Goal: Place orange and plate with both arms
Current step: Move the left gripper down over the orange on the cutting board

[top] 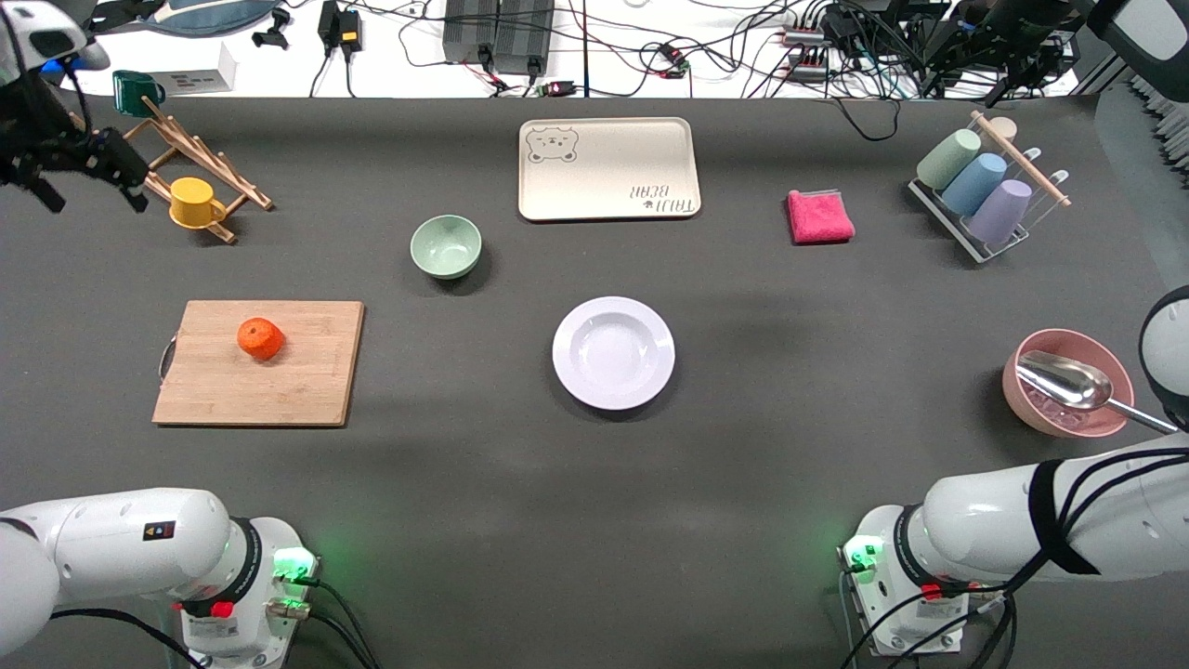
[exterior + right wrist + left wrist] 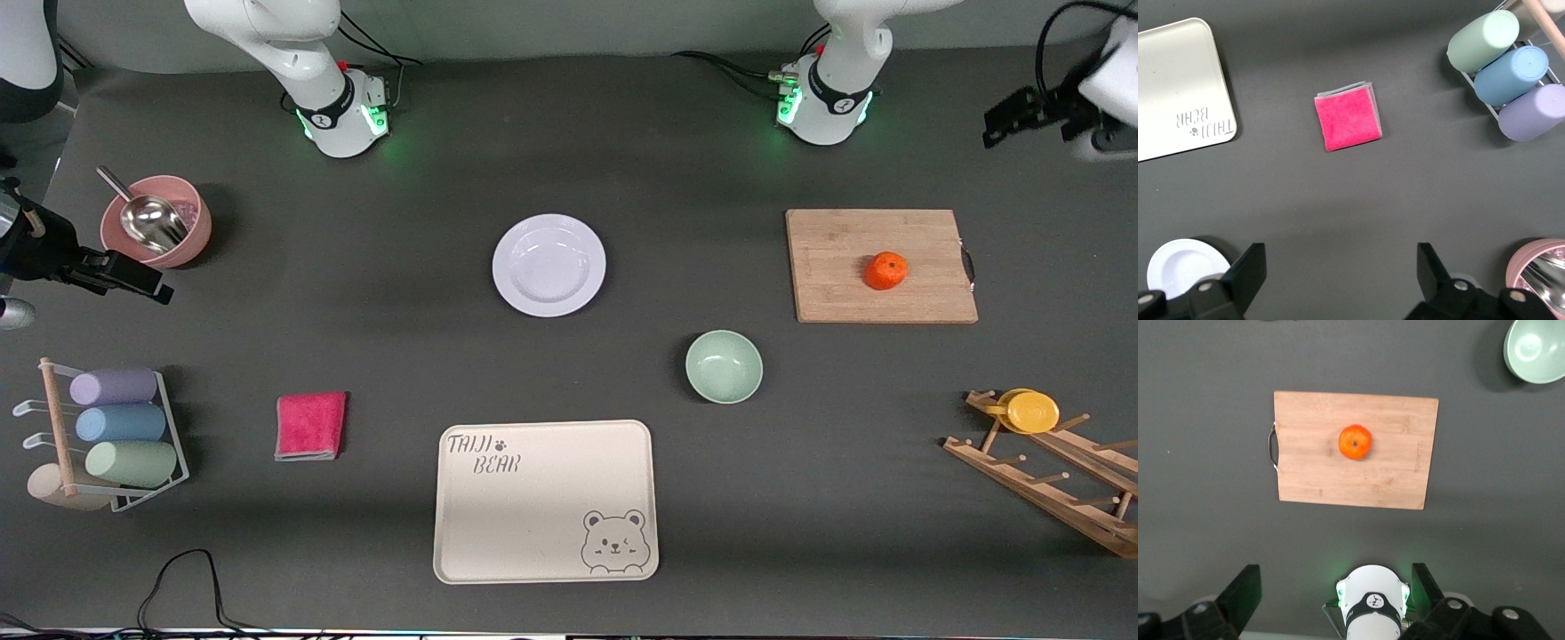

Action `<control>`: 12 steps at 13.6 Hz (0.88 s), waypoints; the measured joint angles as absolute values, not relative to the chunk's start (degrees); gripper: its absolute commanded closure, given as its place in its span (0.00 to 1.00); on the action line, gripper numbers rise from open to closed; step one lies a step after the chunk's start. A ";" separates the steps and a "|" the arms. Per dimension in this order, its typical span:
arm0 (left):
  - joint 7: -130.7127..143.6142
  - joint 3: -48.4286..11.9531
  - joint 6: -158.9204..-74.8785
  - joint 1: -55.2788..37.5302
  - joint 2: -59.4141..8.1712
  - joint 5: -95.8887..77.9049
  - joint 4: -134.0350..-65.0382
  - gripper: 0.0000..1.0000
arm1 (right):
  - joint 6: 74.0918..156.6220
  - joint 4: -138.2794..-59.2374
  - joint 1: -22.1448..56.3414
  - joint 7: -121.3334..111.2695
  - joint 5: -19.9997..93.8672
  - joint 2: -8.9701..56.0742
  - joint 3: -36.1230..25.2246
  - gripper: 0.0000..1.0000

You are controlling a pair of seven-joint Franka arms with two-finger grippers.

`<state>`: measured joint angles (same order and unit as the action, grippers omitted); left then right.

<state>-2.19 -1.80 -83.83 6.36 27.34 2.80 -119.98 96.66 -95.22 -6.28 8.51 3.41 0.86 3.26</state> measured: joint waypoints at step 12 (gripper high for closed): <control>-2.19 -1.46 -112.06 6.58 24.97 2.87 -144.10 0.00 | 99.26 -95.37 -4.45 9.14 1.60 2.52 3.45 0.00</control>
<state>-2.19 -1.46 -112.06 6.58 24.97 2.87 -144.10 99.26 -95.37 -4.45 9.14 1.60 2.52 3.45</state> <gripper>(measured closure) 0.000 0.000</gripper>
